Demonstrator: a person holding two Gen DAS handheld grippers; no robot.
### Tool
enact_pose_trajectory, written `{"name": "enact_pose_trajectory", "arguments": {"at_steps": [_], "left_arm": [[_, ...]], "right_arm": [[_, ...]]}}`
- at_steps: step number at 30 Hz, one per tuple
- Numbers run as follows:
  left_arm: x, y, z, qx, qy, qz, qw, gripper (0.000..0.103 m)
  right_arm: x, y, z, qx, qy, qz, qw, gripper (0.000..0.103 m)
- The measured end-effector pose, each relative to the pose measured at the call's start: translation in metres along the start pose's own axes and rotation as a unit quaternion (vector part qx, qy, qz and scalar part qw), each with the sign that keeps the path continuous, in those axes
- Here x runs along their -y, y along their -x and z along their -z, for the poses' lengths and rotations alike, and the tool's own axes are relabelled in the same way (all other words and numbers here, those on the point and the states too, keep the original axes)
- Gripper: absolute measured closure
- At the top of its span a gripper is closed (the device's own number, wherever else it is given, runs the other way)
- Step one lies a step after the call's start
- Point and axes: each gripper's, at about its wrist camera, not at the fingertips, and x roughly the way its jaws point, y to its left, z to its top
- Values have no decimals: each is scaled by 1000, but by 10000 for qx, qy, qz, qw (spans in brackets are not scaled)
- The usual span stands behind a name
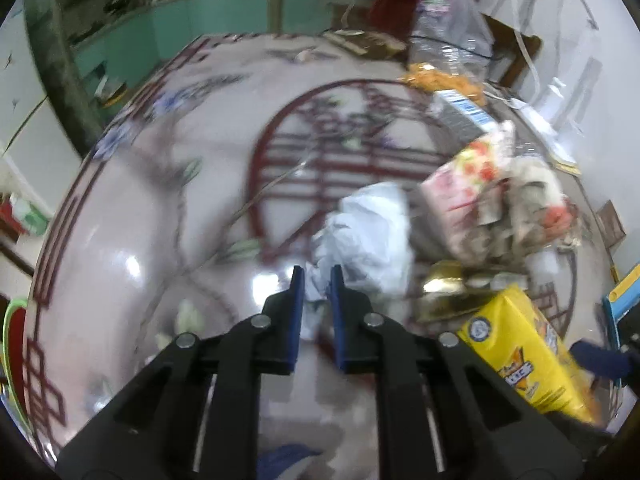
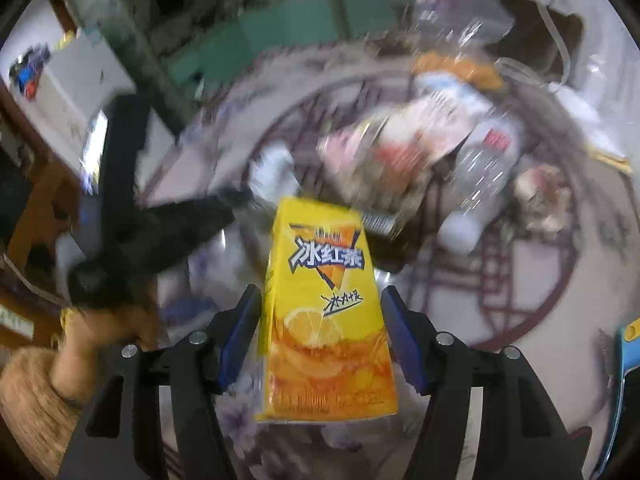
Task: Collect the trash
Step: 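Grasp the yellow iced-tea carton with the right tool while the left tool grasps crumpled white paper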
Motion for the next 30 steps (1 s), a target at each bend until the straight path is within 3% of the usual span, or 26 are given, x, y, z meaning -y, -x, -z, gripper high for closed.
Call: {"name": "enact_pose_trajectory", "arguments": {"at_steps": [2, 4, 6, 11, 16, 22, 24, 26, 30], "left_arm": [[-14, 2, 3, -49, 150, 10, 9999, 90], [-20, 7, 2, 37, 239, 43, 9997, 80], [-20, 16, -4, 264, 211, 11, 9994, 46], [-4, 22, -18, 504, 5, -75, 9987, 26], [10, 0, -26, 293, -133, -171, 9993, 21], [7, -39, -33, -305, 275, -72, 9991, 21], [1, -46, -27, -420, 493, 50, 9979, 38], [-1, -43, -21, -278, 518, 8, 9983, 49], [-9, -26, -16, -103, 476, 3, 9988, 53]], "right_arm": [[-7, -16, 4, -315, 156, 137, 9993, 43], [-12, -30, 8, -549, 262, 286, 9977, 42], [-12, -36, 10, -625, 275, 338, 9971, 29], [-12, -47, 14, -784, 357, 343, 9957, 16], [-19, -49, 16, -813, 572, 418, 9942, 16], [-15, -54, 15, -904, 563, 366, 9936, 16], [-12, -54, 14, -900, 513, 386, 9939, 16], [-10, -56, 10, -889, 460, 409, 9941, 16], [-13, -58, 10, -900, 508, 440, 9937, 16]]}}
